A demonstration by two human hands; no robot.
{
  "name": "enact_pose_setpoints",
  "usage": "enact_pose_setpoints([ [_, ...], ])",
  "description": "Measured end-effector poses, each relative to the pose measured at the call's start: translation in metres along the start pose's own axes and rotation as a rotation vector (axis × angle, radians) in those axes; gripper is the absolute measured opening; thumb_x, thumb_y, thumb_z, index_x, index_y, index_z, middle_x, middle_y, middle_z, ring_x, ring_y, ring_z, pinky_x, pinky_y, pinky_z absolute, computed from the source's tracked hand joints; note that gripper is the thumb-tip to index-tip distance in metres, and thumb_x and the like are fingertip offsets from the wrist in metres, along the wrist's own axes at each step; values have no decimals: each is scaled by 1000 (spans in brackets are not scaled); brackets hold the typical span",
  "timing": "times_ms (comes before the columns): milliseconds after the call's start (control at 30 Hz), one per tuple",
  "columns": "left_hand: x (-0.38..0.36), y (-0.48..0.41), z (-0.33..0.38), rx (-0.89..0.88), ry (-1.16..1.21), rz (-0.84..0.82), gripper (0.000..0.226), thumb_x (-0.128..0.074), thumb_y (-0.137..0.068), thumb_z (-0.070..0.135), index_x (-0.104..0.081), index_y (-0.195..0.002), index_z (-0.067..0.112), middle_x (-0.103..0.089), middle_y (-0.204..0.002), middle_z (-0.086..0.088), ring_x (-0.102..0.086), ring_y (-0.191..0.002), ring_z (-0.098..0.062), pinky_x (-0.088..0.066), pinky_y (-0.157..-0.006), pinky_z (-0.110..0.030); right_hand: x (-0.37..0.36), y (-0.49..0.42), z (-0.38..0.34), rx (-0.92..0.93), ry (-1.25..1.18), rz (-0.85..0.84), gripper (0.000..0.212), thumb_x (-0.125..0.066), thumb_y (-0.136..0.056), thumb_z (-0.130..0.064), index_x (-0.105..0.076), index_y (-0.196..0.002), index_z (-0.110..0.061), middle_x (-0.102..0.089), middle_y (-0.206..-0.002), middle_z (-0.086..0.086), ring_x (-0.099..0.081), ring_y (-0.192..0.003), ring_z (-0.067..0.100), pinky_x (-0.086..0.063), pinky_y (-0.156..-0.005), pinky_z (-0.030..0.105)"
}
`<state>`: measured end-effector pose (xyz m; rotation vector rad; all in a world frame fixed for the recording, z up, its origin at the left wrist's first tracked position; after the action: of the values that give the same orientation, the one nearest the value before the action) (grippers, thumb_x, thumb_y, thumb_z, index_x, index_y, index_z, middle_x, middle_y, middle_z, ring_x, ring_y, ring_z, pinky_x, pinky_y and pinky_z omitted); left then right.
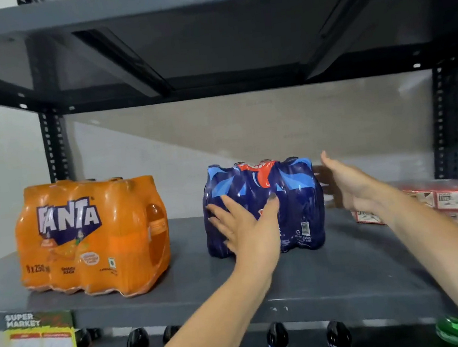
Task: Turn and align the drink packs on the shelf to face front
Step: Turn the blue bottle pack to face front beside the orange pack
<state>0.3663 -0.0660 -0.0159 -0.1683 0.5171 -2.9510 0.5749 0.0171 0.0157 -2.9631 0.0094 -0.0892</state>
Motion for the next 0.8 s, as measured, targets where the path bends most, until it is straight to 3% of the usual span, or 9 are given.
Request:
enact_pose_setpoints([
  [100, -8, -14, -3, 73, -2, 9, 84, -42, -97, 51, 9, -157, 21, 29, -163, 0, 27, -150, -19, 0, -121, -53, -17, 5, 12, -33, 80, -1, 48, -34, -100, -57, -68, -102, -23, -69, -102, 4, -61, -92, 18, -50, -78, 34],
  [233, -2, -33, -5, 113, -7, -17, 71, -27, -98, 58, 2, -157, 31, 23, -165, 4, 21, -152, -14, 5, -120, -52, -14, 32, -2, 49, 240, 20, 32, -40, -103, -43, -62, -102, -20, -63, -90, 0, -57, -81, 16, -54, -72, 35],
  [333, 5, -50, -13, 119, 46, -70, 90, -29, -80, 82, -5, -156, 39, 8, -167, 8, 3, -155, -18, -6, -122, -54, -20, 55, -5, 106, 349, 42, 22, -47, -101, -39, -54, -103, -17, -63, -92, -1, -59, -75, 10, -55, -66, 29],
  [433, -5, -74, -35, 159, 156, -213, 122, -35, -38, 106, -33, -146, 48, -22, -165, 5, -31, -147, -29, -31, -112, -64, -31, 66, -4, 107, 378, 91, 35, -47, -96, -53, -52, -104, -19, -59, -89, -1, -56, -73, 12, -45, -60, 26],
  [533, -7, -69, -31, 132, 255, -270, 126, -47, -31, 104, -44, -142, 44, -36, -158, 6, -42, -141, -26, -35, -111, -58, -26, 51, -12, 31, 205, 147, 57, -34, -89, -72, -49, -113, -23, -56, -76, 4, -55, -65, 18, -44, -56, 30],
  [600, -9, -57, -7, -29, 230, -210, 120, -55, -35, 99, -45, -140, 42, -45, -151, 9, -47, -137, -21, -37, -112, -51, -22, 33, -21, 42, 132, 205, 61, -34, -92, -69, -50, -122, -19, -58, -80, 8, -56, -67, 20, -47, -59, 31],
  [667, -14, -46, 7, -183, 72, -177, 116, -62, -37, 95, -38, -139, 45, -47, -146, 15, -48, -135, -18, -41, -110, -46, -32, 16, -20, 116, 116, 66, 68, -37, -96, -63, -58, -128, -7, -67, -87, 10, -64, -73, 23, -53, -65, 31],
  [733, -14, -44, 5, -194, -55, -126, 115, -67, -38, 88, -32, -140, 47, -47, -143, 18, -51, -131, -16, -46, -105, -43, -43, 8, -15, 137, 175, -15, 68, -35, -102, -51, -78, -87, -1, -75, -68, 9, -71, -57, 17, -55, -52, 21],
  [800, -12, -48, 2, -207, -82, -122, 111, -69, -41, 83, -34, -141, 47, -49, -143, 17, -54, -128, -16, -48, -103, -44, -62, 2, -16, 169, 46, -60, 75, -31, -108, -28, -70, -47, -8, -62, -36, 1, -58, -29, 6, -42, -31, 15],
])
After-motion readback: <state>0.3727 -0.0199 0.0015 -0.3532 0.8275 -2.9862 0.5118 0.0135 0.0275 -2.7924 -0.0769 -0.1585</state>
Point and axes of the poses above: each hand's wrist, its own y-axis away from the middle knuckle, its own x-axis out of the back of the hand, z = x × y, the point moved 9 cm from there along -y, towards the middle knuckle
